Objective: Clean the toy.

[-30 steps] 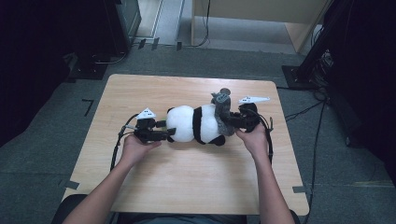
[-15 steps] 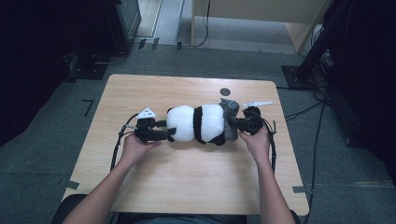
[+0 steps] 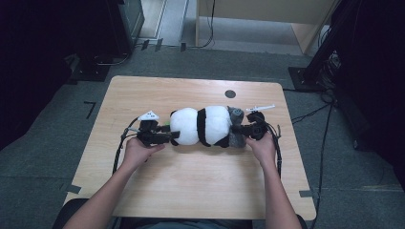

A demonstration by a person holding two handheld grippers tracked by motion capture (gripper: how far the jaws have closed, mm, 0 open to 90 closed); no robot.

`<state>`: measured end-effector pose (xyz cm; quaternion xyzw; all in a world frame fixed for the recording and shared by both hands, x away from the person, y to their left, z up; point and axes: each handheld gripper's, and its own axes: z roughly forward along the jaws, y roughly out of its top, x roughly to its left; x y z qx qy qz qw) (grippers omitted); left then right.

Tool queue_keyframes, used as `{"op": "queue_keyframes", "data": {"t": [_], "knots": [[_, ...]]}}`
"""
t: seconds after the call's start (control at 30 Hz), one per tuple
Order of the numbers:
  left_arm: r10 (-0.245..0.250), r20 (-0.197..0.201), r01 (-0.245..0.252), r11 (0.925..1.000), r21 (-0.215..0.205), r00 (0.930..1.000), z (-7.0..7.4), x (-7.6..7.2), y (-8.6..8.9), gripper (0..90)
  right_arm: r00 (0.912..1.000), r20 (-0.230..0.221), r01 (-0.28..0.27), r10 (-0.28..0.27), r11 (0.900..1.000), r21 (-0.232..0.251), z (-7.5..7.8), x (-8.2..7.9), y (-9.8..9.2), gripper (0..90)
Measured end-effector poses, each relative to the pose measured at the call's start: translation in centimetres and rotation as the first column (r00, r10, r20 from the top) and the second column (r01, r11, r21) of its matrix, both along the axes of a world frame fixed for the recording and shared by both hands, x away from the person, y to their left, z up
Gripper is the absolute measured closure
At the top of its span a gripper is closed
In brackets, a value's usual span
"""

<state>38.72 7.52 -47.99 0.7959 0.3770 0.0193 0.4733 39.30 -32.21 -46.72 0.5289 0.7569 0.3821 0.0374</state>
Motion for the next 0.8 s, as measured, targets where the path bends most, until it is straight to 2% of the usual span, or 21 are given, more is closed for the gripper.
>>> {"op": "queue_keyframes", "data": {"t": [0.1,0.23,0.33,0.43,0.53,0.63,0.73,0.8], "knots": [[0.002,0.008,-0.002,1.0,0.004,1.0,0.1,-0.1,0.0,44.2,0.9984,0.052,0.024,-0.025,1.0,0.002,1.5,-0.7,-0.7,78.2],[0.002,0.019,-0.002,1.0,0.008,0.9998,0.2,-0.2,-0.1,45.4,0.9877,0.143,0.056,-0.063,0.997,0.049,4.1,-1.7,-1.6,78.2],[0.007,0.019,-0.008,1.0,0.005,0.9998,0.3,-0.2,-0.2,47.2,0.9798,0.191,0.048,-0.059,0.997,0.066,5.5,-2.1,-1.5,78.1],[0.019,0.015,-0.019,0.9998,0.001,0.9997,0.4,-0.3,-0.3,49.3,0.975,0.219,0.024,-0.038,0.997,0.067,6.4,-2.2,-0.7,78.0],[0.019,0.02,-0.019,0.9998,0.005,0.9996,0.5,-0.4,-0.4,50.7,0.9751,0.221,-0.005,-0.009,0.998,0.065,6.5,-1.8,0.3,78.1],[0.016,0.025,-0.017,0.9997,0.017,0.9996,0.6,-0.8,-0.5,52.3,0.9791,0.201,-0.041,0.031,0.998,0.047,6.1,-1.3,1.4,78.2],[0.016,0.033,-0.018,0.9992,0.035,0.9993,0.7,-1.1,-0.7,52.9,0.979,0.191,-0.073,0.07,0.997,0.011,5.7,-1.0,2.4,78.2],[0.015,0.032,-0.016,0.9996,0.023,0.9994,0.6,-1.1,-0.5,52.2,0.9781,0.196,-0.071,0.071,0.997,-0.006,5.7,-0.9,2.7,78.2]]}}
